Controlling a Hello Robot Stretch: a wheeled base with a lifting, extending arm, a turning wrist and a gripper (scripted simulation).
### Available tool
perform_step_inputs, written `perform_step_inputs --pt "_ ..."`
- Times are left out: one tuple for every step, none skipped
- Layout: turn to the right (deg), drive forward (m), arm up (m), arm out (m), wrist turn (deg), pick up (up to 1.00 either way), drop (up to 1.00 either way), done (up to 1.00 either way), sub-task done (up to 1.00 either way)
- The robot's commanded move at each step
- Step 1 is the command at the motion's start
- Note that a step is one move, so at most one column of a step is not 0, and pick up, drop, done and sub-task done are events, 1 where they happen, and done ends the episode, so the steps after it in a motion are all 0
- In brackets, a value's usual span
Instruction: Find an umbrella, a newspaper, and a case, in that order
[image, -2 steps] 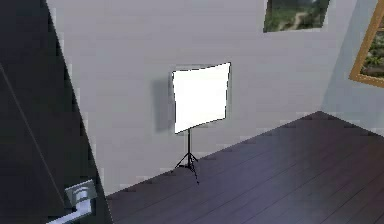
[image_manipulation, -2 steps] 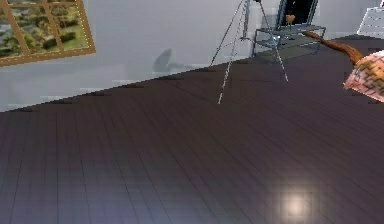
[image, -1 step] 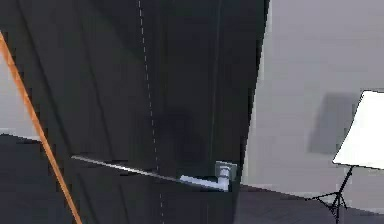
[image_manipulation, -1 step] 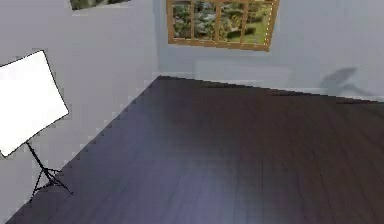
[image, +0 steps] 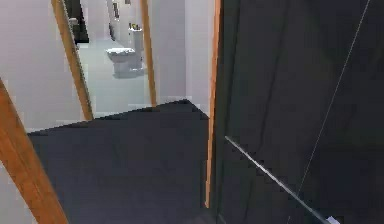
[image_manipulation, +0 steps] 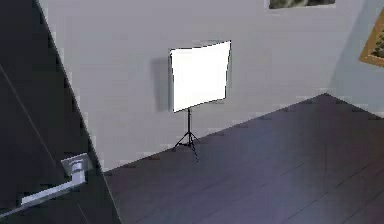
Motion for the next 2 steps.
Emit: perform_step_inputs --pt "-45.0 0.00 0.00 0.00 0.0 0.00 0.00 0.00 0.00" --pt "-9.0 0.00 0.00 0.00 0.0 0.00 0.00 0.00 0.00"
